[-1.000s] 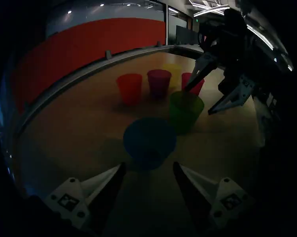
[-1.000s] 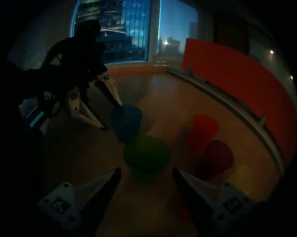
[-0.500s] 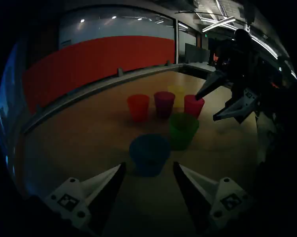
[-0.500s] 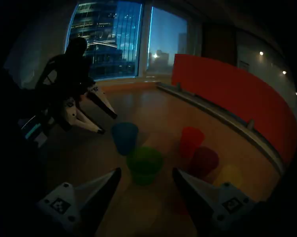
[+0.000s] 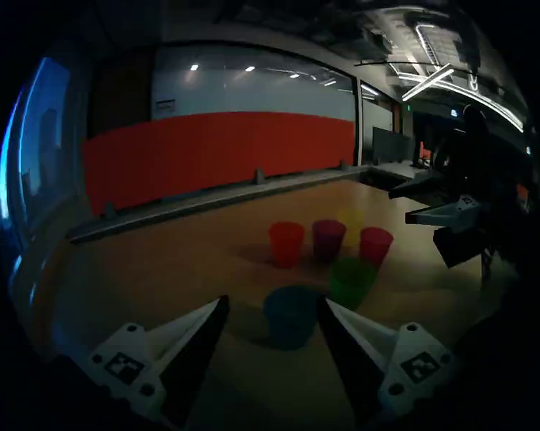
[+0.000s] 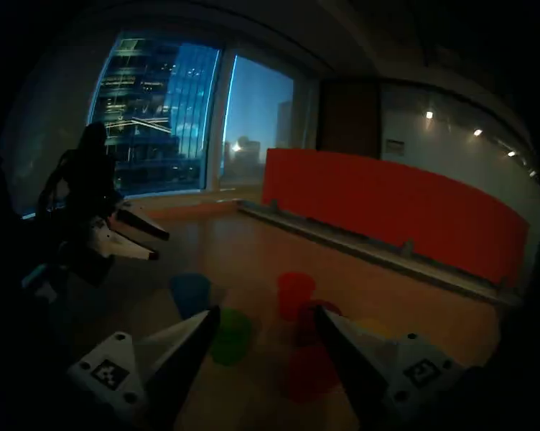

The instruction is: Pour water

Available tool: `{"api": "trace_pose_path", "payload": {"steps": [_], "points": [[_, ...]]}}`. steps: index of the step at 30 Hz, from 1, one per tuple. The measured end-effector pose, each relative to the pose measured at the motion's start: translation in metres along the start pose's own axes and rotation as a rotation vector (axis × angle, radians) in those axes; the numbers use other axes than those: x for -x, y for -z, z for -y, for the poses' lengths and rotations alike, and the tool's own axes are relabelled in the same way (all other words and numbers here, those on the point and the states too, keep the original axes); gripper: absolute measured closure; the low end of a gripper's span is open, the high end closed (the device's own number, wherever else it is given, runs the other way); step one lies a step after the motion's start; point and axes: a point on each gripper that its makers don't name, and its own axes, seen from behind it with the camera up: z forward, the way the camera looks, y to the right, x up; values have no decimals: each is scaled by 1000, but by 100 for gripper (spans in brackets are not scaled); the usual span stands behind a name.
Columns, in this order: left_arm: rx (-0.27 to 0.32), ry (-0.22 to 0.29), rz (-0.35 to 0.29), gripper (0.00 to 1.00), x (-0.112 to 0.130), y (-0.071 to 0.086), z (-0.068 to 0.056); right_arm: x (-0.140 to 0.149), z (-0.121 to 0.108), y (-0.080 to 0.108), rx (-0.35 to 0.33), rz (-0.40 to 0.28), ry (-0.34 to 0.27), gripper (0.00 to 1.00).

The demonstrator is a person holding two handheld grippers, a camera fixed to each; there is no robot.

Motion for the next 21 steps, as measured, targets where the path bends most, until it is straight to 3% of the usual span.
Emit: {"api": "trace_pose_path", "payload": {"steps": [9, 21], "points": [[-90, 60, -130, 12, -31, 11, 14, -24, -36, 22, 161, -95, -36, 0], [-220, 4, -289, 12, -63, 33, 22, -42, -91, 56, 387, -228, -87, 0]]}}
